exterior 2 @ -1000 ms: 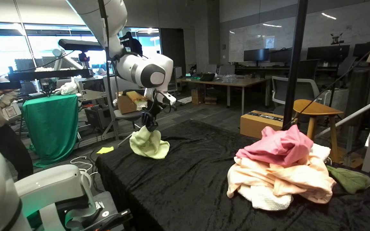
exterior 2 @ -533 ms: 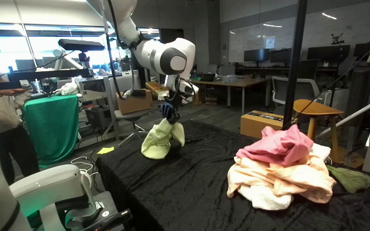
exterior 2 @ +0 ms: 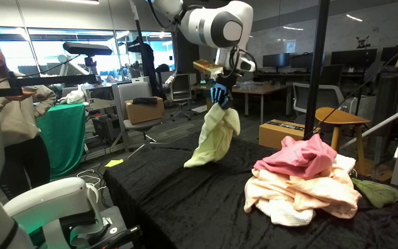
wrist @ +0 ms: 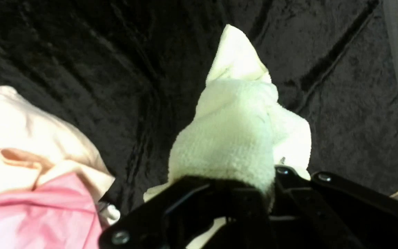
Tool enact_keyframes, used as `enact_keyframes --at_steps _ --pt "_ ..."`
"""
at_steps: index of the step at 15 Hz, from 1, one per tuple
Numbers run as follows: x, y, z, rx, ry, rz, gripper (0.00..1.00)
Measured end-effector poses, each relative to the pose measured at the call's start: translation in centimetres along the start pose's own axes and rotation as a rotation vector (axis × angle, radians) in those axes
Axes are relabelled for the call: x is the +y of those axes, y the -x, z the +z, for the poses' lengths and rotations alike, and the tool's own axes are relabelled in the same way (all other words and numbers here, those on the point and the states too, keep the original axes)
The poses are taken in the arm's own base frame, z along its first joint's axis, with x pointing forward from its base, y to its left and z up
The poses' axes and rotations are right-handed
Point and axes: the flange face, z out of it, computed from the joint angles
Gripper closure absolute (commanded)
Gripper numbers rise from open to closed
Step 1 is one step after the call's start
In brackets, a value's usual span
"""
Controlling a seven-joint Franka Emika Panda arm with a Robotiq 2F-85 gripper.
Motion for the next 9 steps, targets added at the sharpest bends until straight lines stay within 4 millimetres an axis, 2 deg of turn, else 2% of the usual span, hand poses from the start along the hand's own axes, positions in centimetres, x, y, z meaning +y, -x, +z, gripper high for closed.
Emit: enact_keyframes --at_steps 4,9 --pt "3.2 -3.8 -4.4 0.055 -0.024 0.058 0.9" --pt "8.7 -6.3 -7.9 0.116 -0.02 0.127 0.9"
